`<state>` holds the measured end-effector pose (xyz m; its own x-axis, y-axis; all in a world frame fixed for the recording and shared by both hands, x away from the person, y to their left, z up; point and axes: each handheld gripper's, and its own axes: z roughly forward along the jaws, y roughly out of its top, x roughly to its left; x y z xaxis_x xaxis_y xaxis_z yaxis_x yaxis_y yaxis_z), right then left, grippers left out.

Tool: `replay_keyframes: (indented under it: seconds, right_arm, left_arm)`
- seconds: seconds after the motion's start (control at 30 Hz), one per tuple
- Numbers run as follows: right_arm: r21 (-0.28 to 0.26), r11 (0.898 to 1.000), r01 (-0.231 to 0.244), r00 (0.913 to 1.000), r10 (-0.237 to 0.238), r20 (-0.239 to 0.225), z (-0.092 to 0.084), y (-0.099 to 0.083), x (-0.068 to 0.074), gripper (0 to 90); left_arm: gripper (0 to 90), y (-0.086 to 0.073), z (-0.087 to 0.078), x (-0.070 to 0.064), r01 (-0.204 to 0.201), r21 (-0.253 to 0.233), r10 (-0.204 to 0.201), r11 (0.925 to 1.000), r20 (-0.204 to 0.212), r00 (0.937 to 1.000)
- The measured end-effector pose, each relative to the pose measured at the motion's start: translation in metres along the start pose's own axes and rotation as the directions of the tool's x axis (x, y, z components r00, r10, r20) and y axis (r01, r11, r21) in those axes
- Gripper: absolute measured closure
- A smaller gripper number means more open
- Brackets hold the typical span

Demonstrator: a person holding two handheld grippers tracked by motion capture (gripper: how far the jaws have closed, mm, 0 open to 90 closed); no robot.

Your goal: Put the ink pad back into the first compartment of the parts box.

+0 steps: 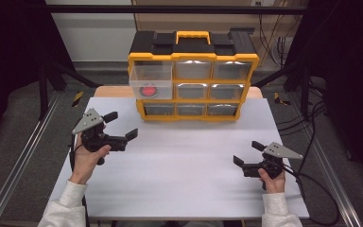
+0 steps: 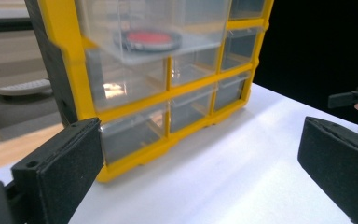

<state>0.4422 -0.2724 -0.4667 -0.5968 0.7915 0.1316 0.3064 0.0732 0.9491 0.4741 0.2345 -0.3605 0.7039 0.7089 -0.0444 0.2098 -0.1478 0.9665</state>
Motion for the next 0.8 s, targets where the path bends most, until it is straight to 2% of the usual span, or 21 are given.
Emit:
replay_keyframes:
  seconds: [0.03, 0.1, 0.13, 0.17, 0.2, 0.3, 0.33, 0.37, 0.6, 0.8]
  right_arm:
    - [0.0, 1.0, -0.001, 1.0, 0.001, 0.0, 0.0, 0.0, 0.0, 0.4]
    - [0.001, 1.0, -0.001, 1.0, 0.001, 0.001, 0.0, 0.0, 0.0, 0.4]
    - [0.001, 1.0, -0.001, 1.0, 0.001, -0.001, 0.0, 0.0, 0.0, 0.4]
    - [0.0, 1.0, -0.002, 1.0, 0.002, -0.001, 0.0, 0.0, 0.0, 0.4]
    - [0.0, 1.0, -0.002, 1.0, 0.002, -0.001, 0.0, 0.0, 0.0, 0.4]
    - [0.0, 1.0, -0.001, 1.0, 0.001, 0.0, 0.0, 0.0, 0.0, 0.4]
    - [0.0, 1.0, -0.001, 1.0, 0.001, 0.0, 0.0, 0.0, 0.0, 0.4]
    - [0.001, 1.0, -0.003, 1.0, 0.003, -0.001, 0.0, 0.0, 0.0, 0.4]
    - [0.001, 1.0, -0.005, 1.0, 0.005, 0.001, 0.0, 0.0, 0.0, 0.4]
    - [0.012, 1.0, -0.005, 1.0, 0.005, 0.002, 0.001, -0.001, 0.0, 0.4]
  left_arm:
    - [0.2, 0.0, 0.0, 0.0, 0.0, 0.0, 0.0, 1.0, 0.0, 1.0]
    - [0.2, -0.014, 0.0, 0.0, 0.003, 0.013, -0.003, 0.9999, 0.001, 1.0]
    - [0.3, -0.014, 0.0, 0.0, 0.003, 0.013, -0.003, 0.9999, 0.001, 1.0]
    - [0.3, -0.023, 0.0, 0.0, 0.012, 0.022, -0.012, 0.9997, 0.009, 0.9999]
    - [0.3, -0.023, 0.0, 0.0, 0.012, 0.022, -0.012, 0.9997, 0.009, 0.9999]
    - [0.6, -0.04, -0.002, 0.002, 0.028, 0.035, -0.028, 0.999, 0.009, 0.9996]
    - [0.6, -0.04, -0.002, 0.002, 0.028, 0.035, -0.028, 0.999, 0.009, 0.9996]
    - [0.7, -0.048, -0.003, 0.003, 0.031, 0.041, -0.031, 0.9987, 0.005, 0.9995]
    - [0.9, -0.068, -0.008, 0.007, 0.036, 0.059, -0.035, 0.9976, -0.019, 0.9992]
    - [0.8, -0.078, -0.01, 0.011, 0.041, 0.069, -0.039, 0.9967, -0.039, 0.9985]
